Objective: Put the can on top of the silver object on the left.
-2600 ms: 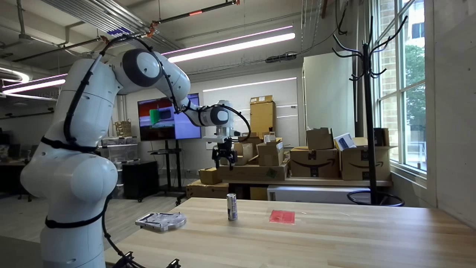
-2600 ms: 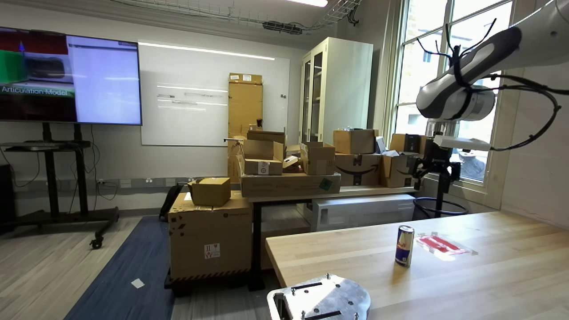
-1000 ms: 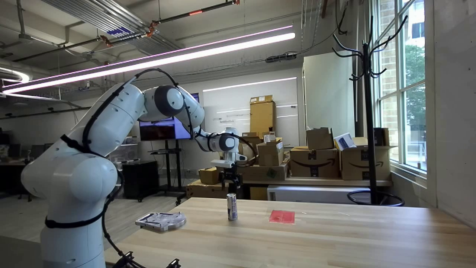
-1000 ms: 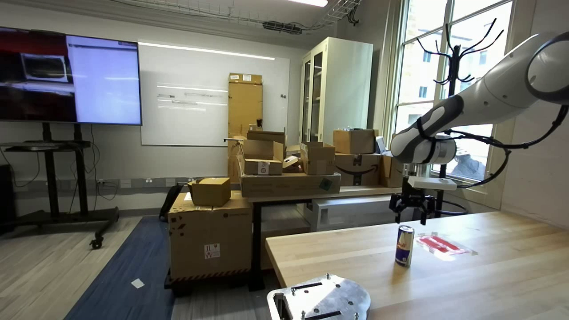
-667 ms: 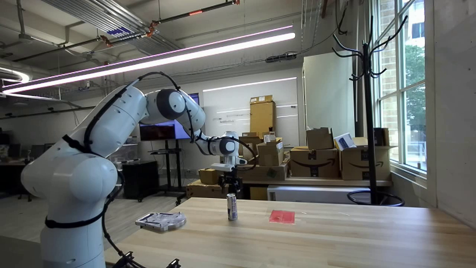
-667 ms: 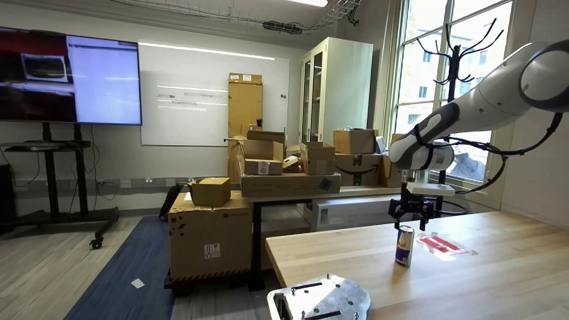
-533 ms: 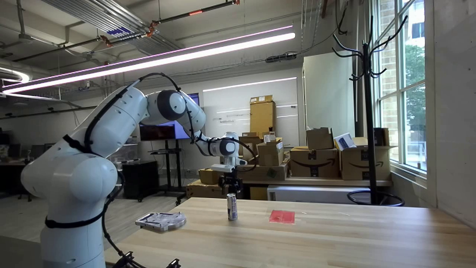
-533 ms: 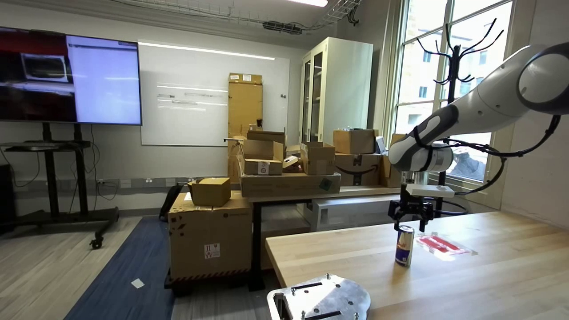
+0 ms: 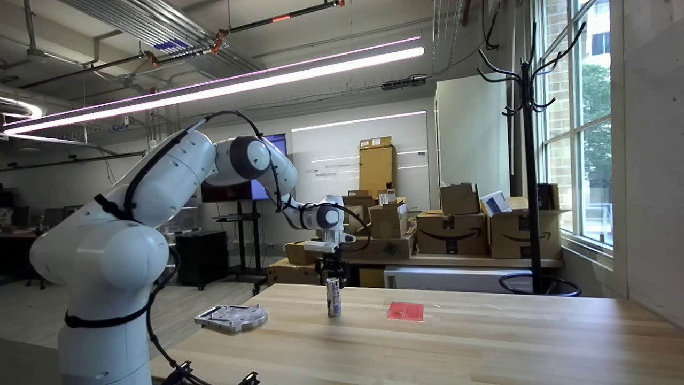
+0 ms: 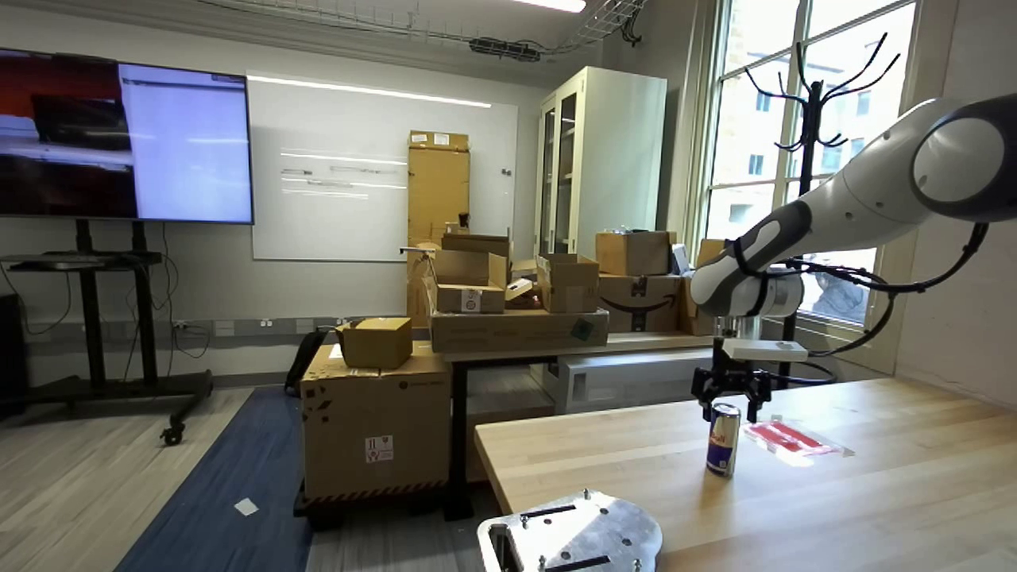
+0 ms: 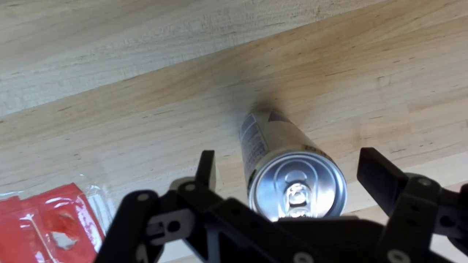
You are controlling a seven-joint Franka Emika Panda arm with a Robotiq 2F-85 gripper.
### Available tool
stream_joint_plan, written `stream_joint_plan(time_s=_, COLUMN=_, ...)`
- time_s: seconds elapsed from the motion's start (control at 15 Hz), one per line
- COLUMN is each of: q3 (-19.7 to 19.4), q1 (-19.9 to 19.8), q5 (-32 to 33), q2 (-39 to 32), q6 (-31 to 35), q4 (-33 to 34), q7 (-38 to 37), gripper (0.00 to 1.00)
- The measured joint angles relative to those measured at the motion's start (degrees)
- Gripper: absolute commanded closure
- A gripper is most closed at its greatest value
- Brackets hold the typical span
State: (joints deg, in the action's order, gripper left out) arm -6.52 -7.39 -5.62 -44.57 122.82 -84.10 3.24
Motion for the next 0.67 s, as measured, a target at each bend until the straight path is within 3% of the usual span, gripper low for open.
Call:
stream_joint_plan(time_s=0.07, q3=0.0, q1=0.0, q5=0.0, q2=-0.3, q6=0.0, q4=0.3, q7=0.0, gripper=0.19)
stream_joint_plan(time_s=0.47, q3=0.0, q1=0.0, q5=0.4, q2=-1.3, q6=0.0, q4=1.2, q7=0.0, gripper=0.67)
stream_joint_plan(time_s=0.67, q3=0.1, q1=0.0, q5=0.7, q2=-1.4, q6=0.0, q4=1.4, q7=0.0, gripper=0.67)
